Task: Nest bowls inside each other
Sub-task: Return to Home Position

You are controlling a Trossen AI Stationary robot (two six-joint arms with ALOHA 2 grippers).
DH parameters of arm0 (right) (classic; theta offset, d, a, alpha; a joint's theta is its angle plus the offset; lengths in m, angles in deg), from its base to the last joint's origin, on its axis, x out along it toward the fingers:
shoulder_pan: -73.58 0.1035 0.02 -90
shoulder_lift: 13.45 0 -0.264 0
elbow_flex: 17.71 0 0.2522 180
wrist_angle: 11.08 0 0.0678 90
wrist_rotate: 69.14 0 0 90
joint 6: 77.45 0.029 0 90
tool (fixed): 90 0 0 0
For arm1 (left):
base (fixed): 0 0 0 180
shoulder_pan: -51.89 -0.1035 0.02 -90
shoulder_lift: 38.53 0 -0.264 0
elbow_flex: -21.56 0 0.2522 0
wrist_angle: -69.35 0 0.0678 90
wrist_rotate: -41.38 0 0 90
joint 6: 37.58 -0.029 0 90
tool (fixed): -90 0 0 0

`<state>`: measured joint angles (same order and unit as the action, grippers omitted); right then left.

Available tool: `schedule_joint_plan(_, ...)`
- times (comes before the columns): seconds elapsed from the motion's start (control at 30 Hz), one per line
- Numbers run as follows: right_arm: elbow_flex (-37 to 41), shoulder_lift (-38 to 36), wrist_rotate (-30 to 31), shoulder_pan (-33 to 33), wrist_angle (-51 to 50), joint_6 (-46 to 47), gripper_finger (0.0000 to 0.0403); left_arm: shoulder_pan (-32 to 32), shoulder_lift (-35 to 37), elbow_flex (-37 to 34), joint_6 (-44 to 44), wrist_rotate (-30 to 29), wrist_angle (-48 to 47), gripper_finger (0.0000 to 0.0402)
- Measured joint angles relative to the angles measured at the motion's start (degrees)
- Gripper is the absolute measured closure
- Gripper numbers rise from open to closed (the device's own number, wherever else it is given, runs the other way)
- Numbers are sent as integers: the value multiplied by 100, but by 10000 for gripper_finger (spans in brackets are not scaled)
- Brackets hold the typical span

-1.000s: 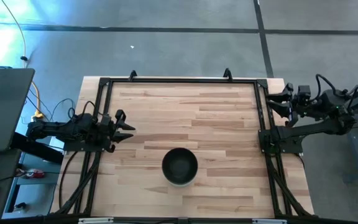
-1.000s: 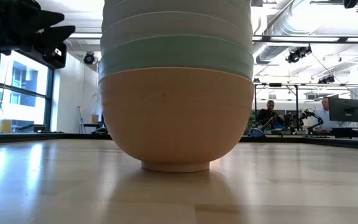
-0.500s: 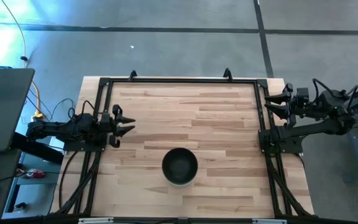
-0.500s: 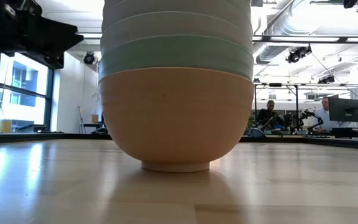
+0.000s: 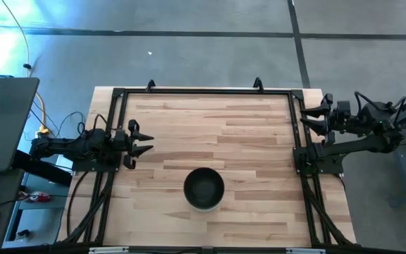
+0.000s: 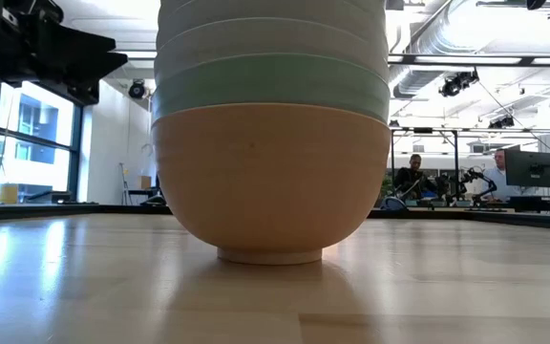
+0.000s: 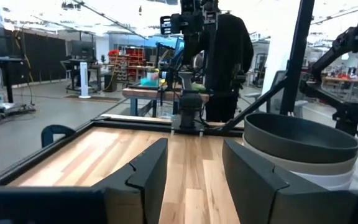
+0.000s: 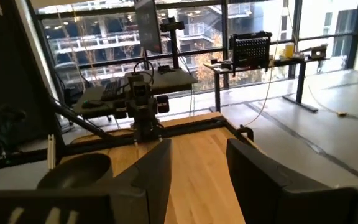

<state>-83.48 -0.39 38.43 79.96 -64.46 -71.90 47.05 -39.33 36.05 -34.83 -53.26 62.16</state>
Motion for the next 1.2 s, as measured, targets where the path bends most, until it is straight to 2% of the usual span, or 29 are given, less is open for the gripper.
schedule_joint_plan(0.2,0,0,-396,0,231,-488,256,0,0,0,-189,-29,7,256)
schedule_joint_plan(0.43,67,-4,-594,0,84,-123,256,-2,0,0,457,-780,7,256)
schedule_joint_plan(0.63,667,-2,-615,0,275,-58,256,2,0,0,606,-404,67,256)
schedule_joint_plan(0.8,1345,-2,-648,0,1191,-568,256,2,0,0,609,-118,68,257)
schedule_joint_plan(1.0,1983,-2,-1064,0,2410,-1047,256,2,0,0,764,54,63,257)
schedule_joint_plan(1.2,2410,-2,-1407,2,3043,-987,256,2,0,0,819,103,61,257)
